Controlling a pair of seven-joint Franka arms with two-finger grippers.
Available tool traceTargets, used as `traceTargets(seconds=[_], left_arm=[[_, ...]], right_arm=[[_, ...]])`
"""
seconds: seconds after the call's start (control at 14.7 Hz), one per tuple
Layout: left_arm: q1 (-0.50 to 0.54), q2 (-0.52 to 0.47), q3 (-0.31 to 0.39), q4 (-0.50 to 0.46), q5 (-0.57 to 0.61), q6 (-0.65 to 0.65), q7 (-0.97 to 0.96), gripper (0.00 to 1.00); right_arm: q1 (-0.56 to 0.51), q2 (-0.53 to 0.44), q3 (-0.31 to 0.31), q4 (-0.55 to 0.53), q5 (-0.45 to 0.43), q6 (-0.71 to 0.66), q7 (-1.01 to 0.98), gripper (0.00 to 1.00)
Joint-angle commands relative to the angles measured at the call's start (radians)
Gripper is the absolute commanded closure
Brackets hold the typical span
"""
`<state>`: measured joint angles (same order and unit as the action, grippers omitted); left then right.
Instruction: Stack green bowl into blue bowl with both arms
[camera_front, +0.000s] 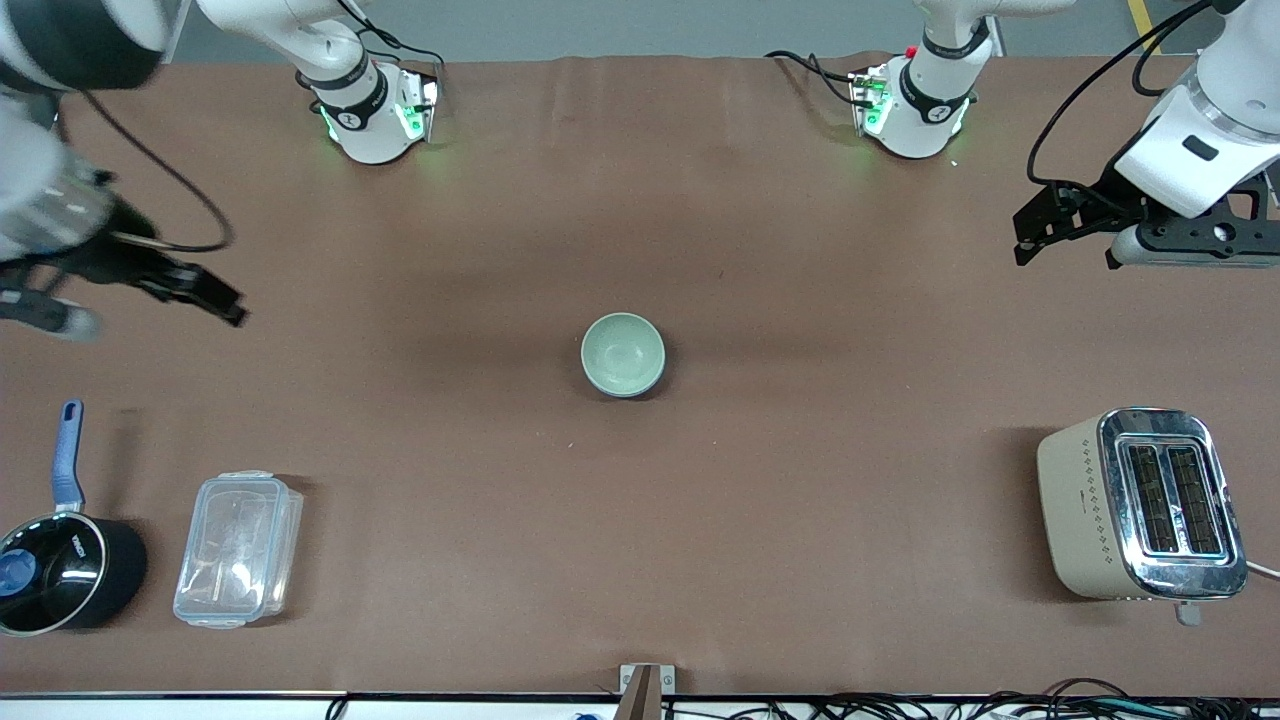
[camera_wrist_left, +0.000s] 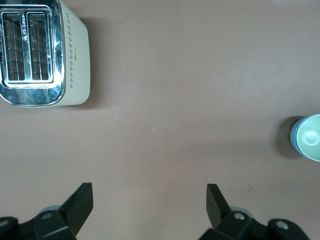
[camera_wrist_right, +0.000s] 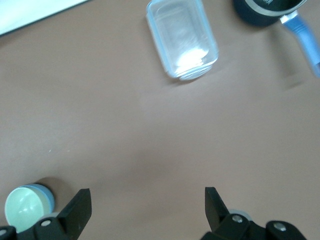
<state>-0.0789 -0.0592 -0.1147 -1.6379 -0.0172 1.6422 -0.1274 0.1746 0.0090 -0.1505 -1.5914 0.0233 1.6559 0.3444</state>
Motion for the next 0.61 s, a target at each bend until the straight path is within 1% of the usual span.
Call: traceTargets(seconds=[0.0,0.14,0.2,0.27,0.34,0.41,0.48,0.55], left_arm=[[-0.001,-0.019,-0.013,0.003,0.022,-0.004,-0.014,0.0],[0.001,-0.016,-0.011,0.01,0.022,-0.004,-0.014,0.0],[0.002,-0.014,-0.011,0.01,0.023,-0.004,-0.014,0.0],[0.005,-0.013,-0.011,0.009,0.023,-0.004,-0.014,0.0],[0.005,-0.013,-0.011,0.01,0.023,-0.004,-0.014,0.0],[0.007,-0.013,-0.011,0.012,0.022,-0.004,-0.014,0.0],[0.008,-0.013,-0.011,0.019,0.023,-0.004,-0.012,0.0],[0.008,-0.005,-0.006,0.036,0.023,-0.004,-0.006,0.0]], right_arm=[[-0.157,0.02,0.06,0.1,-0.002,-0.097,-0.218,0.0],[-0.236,0.02,0.075,0.12,0.0,-0.102,-0.315,0.0],[-0.289,0.016,0.127,0.12,0.0,-0.126,-0.341,0.0],[-0.334,0.014,0.158,0.117,0.001,-0.151,-0.34,0.0],[-0.319,0.012,0.163,0.117,-0.005,-0.151,-0.335,0.0],[-0.29,0.014,0.149,0.117,-0.006,-0.151,-0.334,0.0],[-0.261,0.014,0.108,0.117,-0.005,-0.151,-0.334,0.0],[-0.239,0.014,0.083,0.117,-0.003,-0.154,-0.332,0.0]])
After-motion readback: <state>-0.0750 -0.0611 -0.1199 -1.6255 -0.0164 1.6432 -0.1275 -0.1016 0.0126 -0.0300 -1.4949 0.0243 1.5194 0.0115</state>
